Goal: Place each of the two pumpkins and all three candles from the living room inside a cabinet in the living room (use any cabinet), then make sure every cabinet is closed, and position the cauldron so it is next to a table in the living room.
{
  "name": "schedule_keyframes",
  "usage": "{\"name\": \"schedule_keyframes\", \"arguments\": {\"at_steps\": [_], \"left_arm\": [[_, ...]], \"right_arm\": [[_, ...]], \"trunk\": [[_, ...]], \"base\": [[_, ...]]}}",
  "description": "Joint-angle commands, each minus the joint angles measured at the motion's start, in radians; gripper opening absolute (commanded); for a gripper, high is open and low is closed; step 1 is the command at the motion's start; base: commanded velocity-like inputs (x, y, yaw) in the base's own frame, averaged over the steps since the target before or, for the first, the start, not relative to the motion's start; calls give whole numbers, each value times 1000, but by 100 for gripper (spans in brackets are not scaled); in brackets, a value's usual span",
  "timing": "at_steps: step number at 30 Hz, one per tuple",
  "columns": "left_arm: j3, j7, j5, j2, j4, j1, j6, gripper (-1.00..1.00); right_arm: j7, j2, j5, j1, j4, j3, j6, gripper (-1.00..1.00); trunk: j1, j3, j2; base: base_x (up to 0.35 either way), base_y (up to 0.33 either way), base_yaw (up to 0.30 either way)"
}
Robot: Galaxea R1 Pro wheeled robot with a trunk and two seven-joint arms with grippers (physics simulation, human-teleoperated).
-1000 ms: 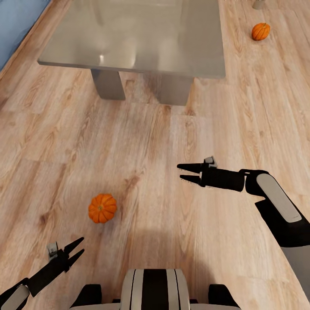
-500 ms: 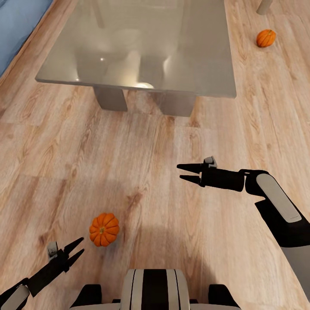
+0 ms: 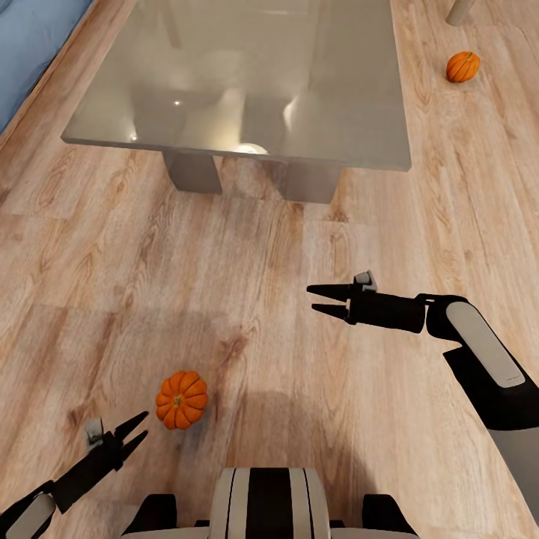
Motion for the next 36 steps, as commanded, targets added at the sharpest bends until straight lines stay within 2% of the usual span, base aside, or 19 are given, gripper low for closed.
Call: {"name": "schedule_keyframes", "arguments": {"at_steps": [1, 16, 20, 22, 24, 36], "left_arm": [[-1, -1, 5, -1, -2, -1, 6, 100], [-7, 24, -1, -4, -32, -22, -11, 100], [-5, 28, -64, -7, -32, -24, -29, 100], [-6, 42, -98, -22, -33, -27, -40, 100], [-5, 60, -111, -31, -33, -32, -44, 100], [-4, 77, -118, -36, -34, -35, -68, 100]], "right_arm": [[2, -1, 1, -1, 0, 1, 1, 100], [2, -1, -3, -1, -3, 13, 1, 100], [2, 0, -3, -1, -2, 14, 1, 100], [2, 0, -3, -1, -2, 14, 1, 100], [2, 0, -3, -1, -3, 14, 1, 100], [2, 0, -4, -1, -11, 14, 1, 100]], "trunk": [[0, 0, 0], [0, 0, 0], [0, 0, 0], [0, 0, 0], [0, 0, 0], [0, 0, 0]], "base": [[0, 0, 0], [0, 0, 0], [0, 0, 0], [0, 0, 0], [0, 0, 0], [0, 0, 0]]}}
